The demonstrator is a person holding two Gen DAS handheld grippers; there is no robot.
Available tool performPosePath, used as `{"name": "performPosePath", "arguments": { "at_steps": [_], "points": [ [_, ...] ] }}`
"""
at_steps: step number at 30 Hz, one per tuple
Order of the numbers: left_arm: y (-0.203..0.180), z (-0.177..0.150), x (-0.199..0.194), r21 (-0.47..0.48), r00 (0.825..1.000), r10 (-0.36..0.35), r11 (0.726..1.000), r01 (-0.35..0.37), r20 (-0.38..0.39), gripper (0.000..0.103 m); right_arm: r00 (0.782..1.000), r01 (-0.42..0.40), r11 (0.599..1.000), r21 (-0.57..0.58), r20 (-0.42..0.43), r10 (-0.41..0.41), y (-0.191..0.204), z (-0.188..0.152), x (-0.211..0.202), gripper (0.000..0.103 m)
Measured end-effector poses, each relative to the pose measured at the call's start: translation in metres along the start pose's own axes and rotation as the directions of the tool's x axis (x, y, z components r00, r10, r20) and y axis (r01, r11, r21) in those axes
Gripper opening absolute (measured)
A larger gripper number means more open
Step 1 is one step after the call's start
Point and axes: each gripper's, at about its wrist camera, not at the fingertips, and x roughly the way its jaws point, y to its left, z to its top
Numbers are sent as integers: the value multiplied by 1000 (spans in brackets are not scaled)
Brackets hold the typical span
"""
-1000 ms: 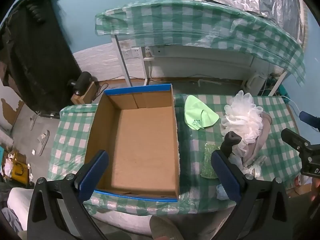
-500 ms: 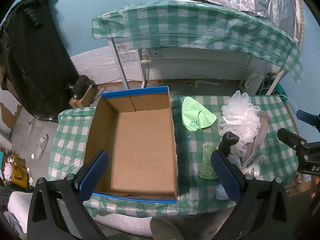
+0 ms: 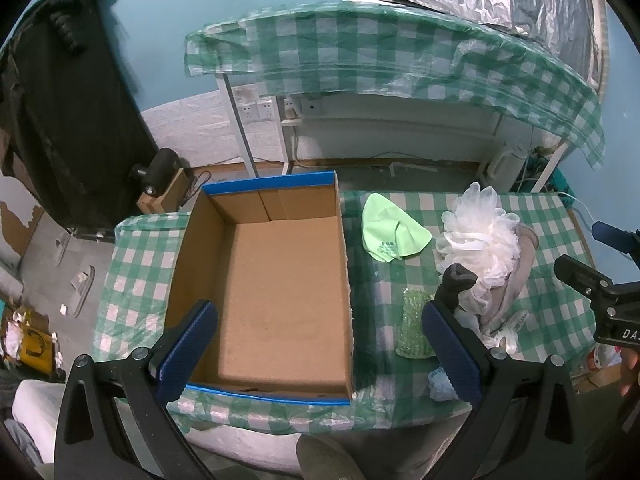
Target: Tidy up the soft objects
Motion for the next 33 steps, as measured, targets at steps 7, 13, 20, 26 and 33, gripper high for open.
{"name": "performPosePath", "arguments": {
  "at_steps": [7,13,20,26,33],
  "points": [
    [0,0,0,-1,1000,-1,1000,1,-1,103,1000,-1,1000,1,-2,1,-5,-2,1,102],
    [-1,-2,0,-3,1000,-1,1000,1,-1,103,1000,0,1000,2,-4,0,-6,-2,1,102],
    [0,-2,0,-3,1000,-1,1000,1,-2,103,1000,0,1000,2,-6,0,-5,-2,1,102],
    [-1,-3,1,-5,1000,-1,1000,1,-3,103,1000,0,1000,1,-6,0,-6,-2,1,102],
    [-1,-4,1,-5,1000,-3,1000,3,-11,103,1000,2,1000,2,-7,-2,-5,-1,2,102]
  ]
}}
